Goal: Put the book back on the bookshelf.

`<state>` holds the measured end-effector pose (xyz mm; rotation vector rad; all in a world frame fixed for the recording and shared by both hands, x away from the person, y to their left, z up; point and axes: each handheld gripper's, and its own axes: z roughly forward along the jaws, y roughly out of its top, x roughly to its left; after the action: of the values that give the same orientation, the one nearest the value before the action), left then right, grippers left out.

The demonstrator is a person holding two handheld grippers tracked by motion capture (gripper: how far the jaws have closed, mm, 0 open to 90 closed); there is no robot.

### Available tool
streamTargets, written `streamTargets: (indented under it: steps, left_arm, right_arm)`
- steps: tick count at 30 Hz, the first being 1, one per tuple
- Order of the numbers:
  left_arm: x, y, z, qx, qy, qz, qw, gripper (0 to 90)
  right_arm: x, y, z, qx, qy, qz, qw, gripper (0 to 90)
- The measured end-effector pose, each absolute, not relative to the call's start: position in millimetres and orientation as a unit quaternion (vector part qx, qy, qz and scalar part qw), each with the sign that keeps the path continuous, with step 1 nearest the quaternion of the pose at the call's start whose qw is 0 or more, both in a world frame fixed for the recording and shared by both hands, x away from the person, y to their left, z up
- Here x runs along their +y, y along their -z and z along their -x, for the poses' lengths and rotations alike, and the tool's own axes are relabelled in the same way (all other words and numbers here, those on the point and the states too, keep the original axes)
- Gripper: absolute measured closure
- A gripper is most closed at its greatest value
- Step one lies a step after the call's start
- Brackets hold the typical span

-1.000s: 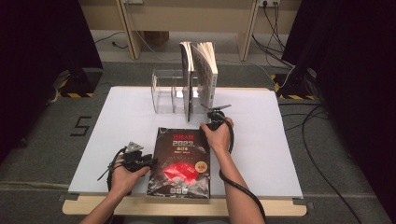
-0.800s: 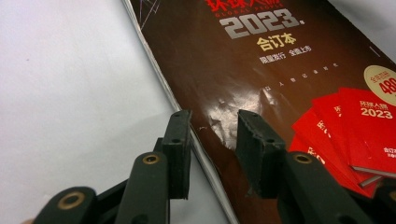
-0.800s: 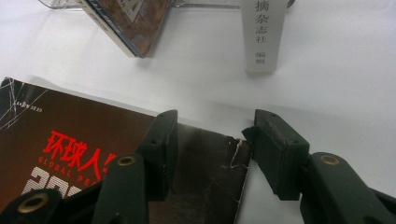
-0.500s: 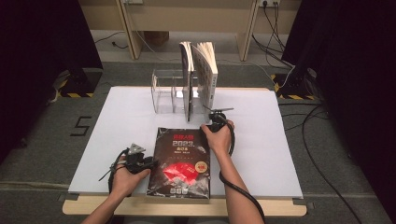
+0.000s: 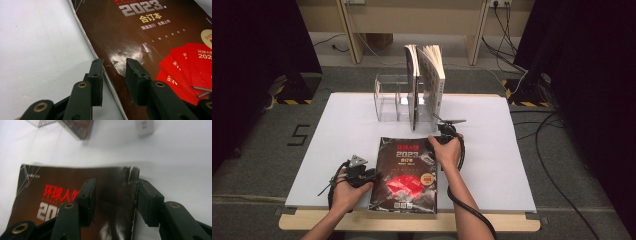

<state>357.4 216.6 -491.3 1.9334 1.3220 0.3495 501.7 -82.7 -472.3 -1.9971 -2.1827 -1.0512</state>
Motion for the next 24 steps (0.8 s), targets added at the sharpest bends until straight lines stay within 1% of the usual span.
streamTargets:
  steps: [4, 5, 7, 10, 13, 14, 17, 18, 21, 24]
  left_arm:
    - [216.9, 491.8, -356.8, 0.517, -0.138, -0.755, 0.38, 66.4]
    - [216.9, 492.0, -356.5, 0.519, -0.138, -0.753, 0.381, 66.4]
    - [216.7, 492.3, -356.2, 0.519, -0.139, -0.752, 0.382, 66.4]
    - [216.8, 492.1, -356.1, 0.519, -0.139, -0.752, 0.381, 66.3]
    - [217.5, 492.0, -355.7, 0.518, -0.139, -0.753, 0.38, 66.3]
    - [217.5, 491.9, -355.7, 0.518, -0.139, -0.754, 0.38, 66.3]
    - [218.1, 491.8, -355.7, 0.517, -0.138, -0.755, 0.379, 66.2]
    - [218.2, 491.7, -355.6, 0.516, -0.138, -0.756, 0.378, 66.1]
    - [218.0, 491.8, -355.2, 0.516, -0.139, -0.755, 0.379, 66.0]
    - [217.9, 491.9, -355.0, 0.516, -0.14, -0.755, 0.378, 66.1]
  right_arm:
    - [-82.5, 472.4, -497.4, -0.702, 0.334, 0.629, 0.006, 54.4]
    - [-82.9, 472.3, -496.1, -0.7, 0.334, 0.631, 0.01, 56.2]
    - [-83.3, 472.9, -493.8, -0.7, 0.338, 0.628, 0.029, 57.0]
    - [-84.0, 471.0, -489.7, -0.713, 0.337, 0.614, 0.026, 58.7]
    - [-85.3, 464.6, -485.6, -0.71, 0.343, 0.614, 0.034, 65.3]
    - [-86.1, 462.5, -484.3, -0.716, 0.343, 0.608, 0.028, 69.9]
    - [-86.7, 455.5, -480.8, -0.733, 0.339, 0.589, 0.021, 76.1]
    - [-87.1, 453.6, -479.9, -0.736, 0.343, 0.583, 0.021, 79.5]
    - [-88.4, 449.2, -477.7, -0.731, 0.353, 0.582, 0.034, 84.5]
    - [-87.0, 445.5, -475.3, -0.729, 0.362, 0.579, 0.038, 85.2]
